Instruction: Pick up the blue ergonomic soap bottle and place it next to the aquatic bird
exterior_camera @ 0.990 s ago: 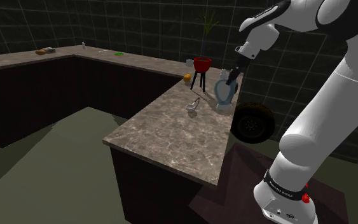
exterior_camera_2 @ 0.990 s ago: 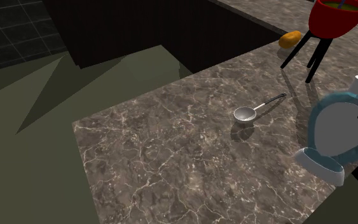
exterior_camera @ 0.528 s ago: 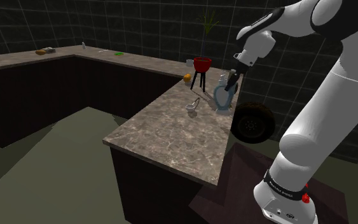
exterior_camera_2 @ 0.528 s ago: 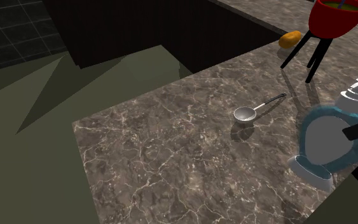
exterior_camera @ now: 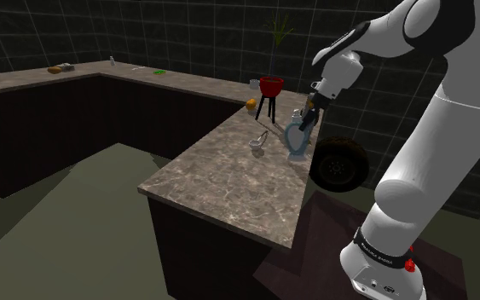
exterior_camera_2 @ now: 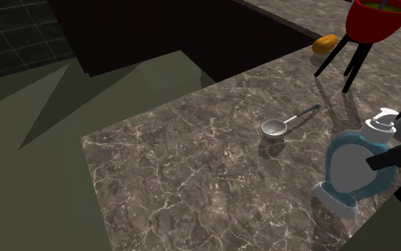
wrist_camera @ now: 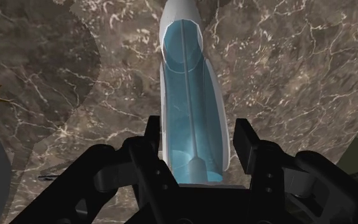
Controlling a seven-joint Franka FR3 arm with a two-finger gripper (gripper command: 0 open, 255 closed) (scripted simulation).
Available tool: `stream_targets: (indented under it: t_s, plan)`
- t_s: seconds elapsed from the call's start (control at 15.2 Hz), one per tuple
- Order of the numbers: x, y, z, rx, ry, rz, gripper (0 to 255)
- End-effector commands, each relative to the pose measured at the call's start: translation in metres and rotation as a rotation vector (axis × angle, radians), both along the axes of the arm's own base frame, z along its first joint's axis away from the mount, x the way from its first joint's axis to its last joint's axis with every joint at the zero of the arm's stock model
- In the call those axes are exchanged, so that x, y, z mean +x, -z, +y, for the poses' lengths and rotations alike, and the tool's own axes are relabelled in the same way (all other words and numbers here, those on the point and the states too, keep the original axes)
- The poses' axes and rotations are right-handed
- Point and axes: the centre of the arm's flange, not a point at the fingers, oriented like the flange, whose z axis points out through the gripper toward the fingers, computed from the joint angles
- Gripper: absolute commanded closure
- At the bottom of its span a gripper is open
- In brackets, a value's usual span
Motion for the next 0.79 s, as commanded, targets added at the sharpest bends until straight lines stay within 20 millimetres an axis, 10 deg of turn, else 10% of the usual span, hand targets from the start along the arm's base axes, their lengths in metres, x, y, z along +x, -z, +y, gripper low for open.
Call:
stream_targets:
  t_s: [0.0, 0.53, 0.59, 0.73]
  plan:
    - [0.0001, 0.0102, 0.0006, -0.001, 0.000, -0.001, 255]
    - [0.0001, 0.0102, 0.0006, -0.001, 0.000, -0.001, 255]
    - [0.0002, 0.0102, 0.0007, -0.001, 0.000, -0.001, 0]
    - [0.0002, 0.0102, 0.0007, -0.001, 0.000, -0.001, 0]
